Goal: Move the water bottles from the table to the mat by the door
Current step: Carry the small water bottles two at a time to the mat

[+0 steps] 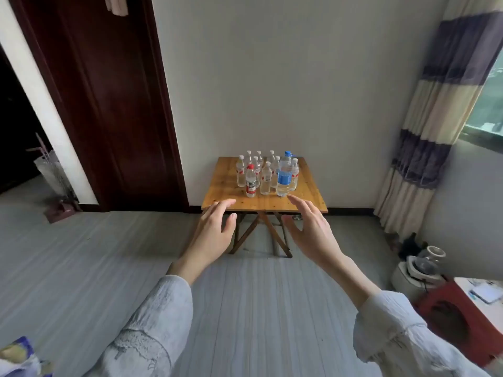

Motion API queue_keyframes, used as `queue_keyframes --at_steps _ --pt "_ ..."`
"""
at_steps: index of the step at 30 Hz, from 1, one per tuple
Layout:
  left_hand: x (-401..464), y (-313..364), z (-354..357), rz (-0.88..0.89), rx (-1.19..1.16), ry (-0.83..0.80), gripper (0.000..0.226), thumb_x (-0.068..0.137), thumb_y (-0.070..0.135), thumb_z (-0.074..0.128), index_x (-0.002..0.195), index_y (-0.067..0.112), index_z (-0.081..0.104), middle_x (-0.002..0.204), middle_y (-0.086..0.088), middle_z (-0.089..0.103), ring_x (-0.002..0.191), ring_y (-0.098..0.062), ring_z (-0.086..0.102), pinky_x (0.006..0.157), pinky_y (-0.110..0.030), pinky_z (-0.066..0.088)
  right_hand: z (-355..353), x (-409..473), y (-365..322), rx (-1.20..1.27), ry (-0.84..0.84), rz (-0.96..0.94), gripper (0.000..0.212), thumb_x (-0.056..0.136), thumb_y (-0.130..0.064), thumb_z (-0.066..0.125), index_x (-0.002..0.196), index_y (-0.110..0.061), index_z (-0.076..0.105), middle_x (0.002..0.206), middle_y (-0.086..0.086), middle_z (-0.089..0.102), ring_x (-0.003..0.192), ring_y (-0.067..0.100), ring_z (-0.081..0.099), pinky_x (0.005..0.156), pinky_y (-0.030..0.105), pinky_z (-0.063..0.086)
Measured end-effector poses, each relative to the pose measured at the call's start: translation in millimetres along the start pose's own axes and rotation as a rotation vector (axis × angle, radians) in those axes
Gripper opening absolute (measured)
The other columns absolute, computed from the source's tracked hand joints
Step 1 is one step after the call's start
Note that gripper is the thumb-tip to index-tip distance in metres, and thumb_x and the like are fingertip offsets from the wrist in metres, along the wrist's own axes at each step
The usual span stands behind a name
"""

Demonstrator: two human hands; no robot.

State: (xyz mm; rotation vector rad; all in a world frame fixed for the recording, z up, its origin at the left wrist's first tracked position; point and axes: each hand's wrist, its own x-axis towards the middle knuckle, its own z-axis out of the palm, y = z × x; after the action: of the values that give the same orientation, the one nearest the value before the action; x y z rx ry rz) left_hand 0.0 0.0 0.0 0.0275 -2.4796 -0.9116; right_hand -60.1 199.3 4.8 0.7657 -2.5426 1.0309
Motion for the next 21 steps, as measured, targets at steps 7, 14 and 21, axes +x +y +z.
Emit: queue_keyframes --at_steps 7,14,21 --pt "118 -80 56 -0.051 -0.003 -0.007 0.034 0.092 0.022 0.044 0.126 0.018 0.047 0.132 -0.001 0.051 0.122 -0.015 0.045 0.096 -0.019 0.029 60 121 68 0.01 0.002 0.029 0.049 0.09 -0.032 0.049 0.136 -0.021 0.034 0.137 0.004 0.047 0.127 0.019 0.041 0.102 0.033 0.036" --pt "257 -177 108 -0.083 -0.041 -0.065 0.036 0.093 0.031 0.041 0.129 0.025 0.042 0.135 0.001 0.047 0.122 -0.015 0.044 0.092 -0.025 0.036 126 258 136 -0.026 0.021 0.068 0.048 0.09 -0.032 0.05 0.134 -0.018 0.037 0.136 0.005 0.048 0.123 0.019 0.046 0.097 0.03 0.039" --pt "382 -247 154 -0.141 -0.109 -0.134 0.035 0.093 0.031 0.043 0.127 0.027 0.042 0.134 0.002 0.049 0.119 -0.011 0.045 0.09 -0.023 0.036 179 374 195 -0.001 0.024 0.128 0.045 0.088 -0.03 0.053 0.131 -0.019 0.041 0.125 0.006 0.056 0.107 0.019 0.055 0.08 0.024 0.04"
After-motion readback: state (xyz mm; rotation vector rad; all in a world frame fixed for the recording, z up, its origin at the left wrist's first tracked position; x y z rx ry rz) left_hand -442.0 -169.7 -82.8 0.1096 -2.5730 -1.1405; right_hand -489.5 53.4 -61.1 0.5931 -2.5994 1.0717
